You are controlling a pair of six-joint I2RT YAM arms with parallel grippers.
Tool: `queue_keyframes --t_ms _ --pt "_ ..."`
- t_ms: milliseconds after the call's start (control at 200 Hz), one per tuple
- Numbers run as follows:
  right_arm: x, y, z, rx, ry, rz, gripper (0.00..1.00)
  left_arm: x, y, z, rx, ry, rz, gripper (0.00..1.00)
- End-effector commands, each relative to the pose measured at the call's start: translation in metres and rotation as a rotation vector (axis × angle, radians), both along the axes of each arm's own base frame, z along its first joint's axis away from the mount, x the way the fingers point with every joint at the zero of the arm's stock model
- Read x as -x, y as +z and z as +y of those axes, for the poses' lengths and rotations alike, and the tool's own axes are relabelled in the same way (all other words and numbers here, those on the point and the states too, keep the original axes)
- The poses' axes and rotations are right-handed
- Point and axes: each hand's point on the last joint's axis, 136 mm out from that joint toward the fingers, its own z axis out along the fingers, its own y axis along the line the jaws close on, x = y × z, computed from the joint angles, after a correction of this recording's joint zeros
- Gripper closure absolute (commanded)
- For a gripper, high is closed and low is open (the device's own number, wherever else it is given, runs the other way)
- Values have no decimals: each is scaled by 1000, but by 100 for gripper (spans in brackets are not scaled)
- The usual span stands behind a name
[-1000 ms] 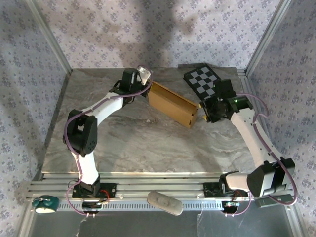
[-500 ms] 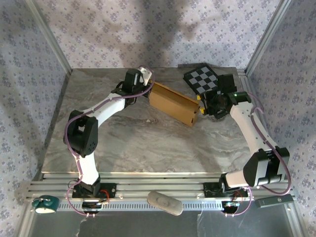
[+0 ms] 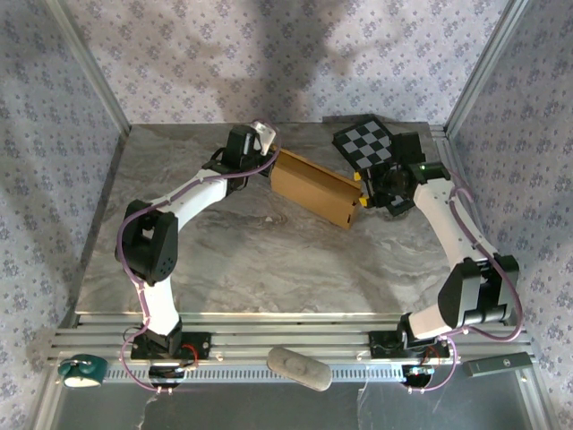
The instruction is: Fold the paper box
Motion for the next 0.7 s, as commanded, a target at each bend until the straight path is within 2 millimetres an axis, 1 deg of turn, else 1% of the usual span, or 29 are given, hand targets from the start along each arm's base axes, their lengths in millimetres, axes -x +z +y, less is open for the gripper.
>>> queue_keyframes --t_ms 0,215,430,695 --pt "-3 3 0 -11 13 -4 46 33 -67 9 -113 -10 238 100" --pt "-5 -2 0 -12 14 2 45 33 -66 8 -111 -10 237 100" --pt "-4 -7 0 -15 16 26 43 34 -66 8 -111 -13 236 100" --pt "-7 -14 7 -36 19 45 41 36 -64 5 -106 -17 235 100"
